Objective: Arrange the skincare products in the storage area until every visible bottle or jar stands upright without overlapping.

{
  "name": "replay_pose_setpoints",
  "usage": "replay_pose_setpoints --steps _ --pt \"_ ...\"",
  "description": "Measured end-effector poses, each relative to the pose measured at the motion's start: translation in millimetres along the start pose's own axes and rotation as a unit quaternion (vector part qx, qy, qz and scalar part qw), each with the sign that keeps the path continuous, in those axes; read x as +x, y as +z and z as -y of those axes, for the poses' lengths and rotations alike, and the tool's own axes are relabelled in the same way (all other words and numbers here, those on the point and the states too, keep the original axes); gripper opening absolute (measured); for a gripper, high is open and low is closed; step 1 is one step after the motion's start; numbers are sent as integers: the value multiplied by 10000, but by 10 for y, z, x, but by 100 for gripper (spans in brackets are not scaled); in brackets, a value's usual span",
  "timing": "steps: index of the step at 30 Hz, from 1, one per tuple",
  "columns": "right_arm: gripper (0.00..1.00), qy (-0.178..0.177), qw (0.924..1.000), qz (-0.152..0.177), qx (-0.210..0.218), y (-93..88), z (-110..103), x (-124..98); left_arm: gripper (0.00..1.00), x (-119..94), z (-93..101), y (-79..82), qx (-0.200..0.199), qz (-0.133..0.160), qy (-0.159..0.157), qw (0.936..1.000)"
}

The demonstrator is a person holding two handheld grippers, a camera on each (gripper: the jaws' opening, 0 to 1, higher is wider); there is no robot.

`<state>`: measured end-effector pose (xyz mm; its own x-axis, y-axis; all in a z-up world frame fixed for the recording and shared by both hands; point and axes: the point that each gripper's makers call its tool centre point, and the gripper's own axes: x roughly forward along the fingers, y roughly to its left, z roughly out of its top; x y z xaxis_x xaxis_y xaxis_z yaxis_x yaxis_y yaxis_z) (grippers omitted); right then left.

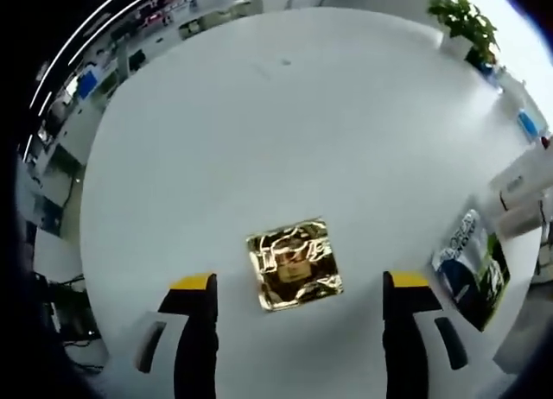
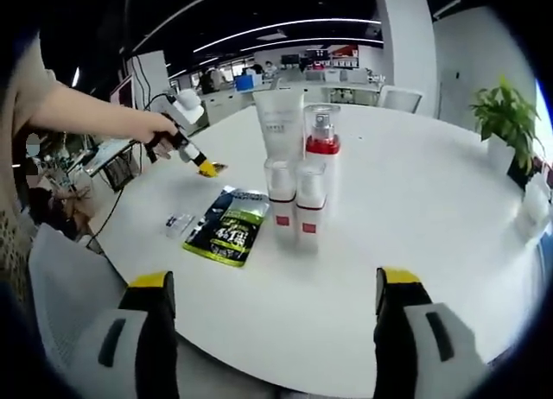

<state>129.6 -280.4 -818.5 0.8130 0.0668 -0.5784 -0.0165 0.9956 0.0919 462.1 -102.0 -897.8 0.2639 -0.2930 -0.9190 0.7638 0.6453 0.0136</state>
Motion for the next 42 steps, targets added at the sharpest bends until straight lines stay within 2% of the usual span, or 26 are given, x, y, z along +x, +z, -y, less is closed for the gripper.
replay_pose_setpoints --steps 7,15,18,28,42 --pt "96 -23 10000 11 35 8 20 -1 64 84 -31 4 -192 -196 36 9996" --pt "96 -37 10000 2 50 6 36 6 63 110 -39 2 -304 -332 25 9990" --pt "96 -42 10000 4 52 7 40 10 59 106 -67 8 -360 -362 47 9987" --pt "95 -55 10000 -7 35 12 61 22 36 70 -65 19 -383 -273 41 9989" --pt "95 -39 10000 15 -12 21 71 30 31 -35 -42 32 -394 -156 11 9991"
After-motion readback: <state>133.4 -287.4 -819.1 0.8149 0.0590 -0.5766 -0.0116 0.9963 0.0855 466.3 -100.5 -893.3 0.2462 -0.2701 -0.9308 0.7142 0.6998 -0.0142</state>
